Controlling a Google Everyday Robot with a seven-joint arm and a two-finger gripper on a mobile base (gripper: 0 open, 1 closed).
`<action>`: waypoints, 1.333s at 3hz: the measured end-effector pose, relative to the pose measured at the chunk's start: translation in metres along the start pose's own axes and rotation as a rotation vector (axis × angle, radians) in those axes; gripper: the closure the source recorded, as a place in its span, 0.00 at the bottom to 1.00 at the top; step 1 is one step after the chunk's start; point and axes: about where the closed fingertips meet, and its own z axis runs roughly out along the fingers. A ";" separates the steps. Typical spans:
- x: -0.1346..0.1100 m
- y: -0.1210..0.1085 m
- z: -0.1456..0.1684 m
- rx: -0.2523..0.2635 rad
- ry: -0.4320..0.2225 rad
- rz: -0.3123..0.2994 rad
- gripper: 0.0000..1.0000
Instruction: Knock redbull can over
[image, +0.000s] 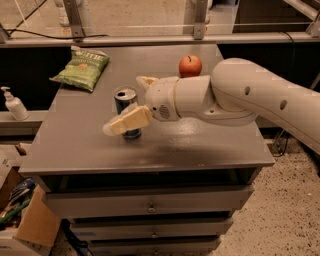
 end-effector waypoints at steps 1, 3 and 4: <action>-0.010 -0.019 0.020 0.010 -0.008 0.007 0.00; -0.039 -0.082 0.044 0.072 -0.044 0.027 0.00; -0.048 -0.107 0.036 0.116 -0.068 0.037 0.00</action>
Offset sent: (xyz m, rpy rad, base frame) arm 0.1095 0.0312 0.0238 0.0334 -0.0118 -0.0716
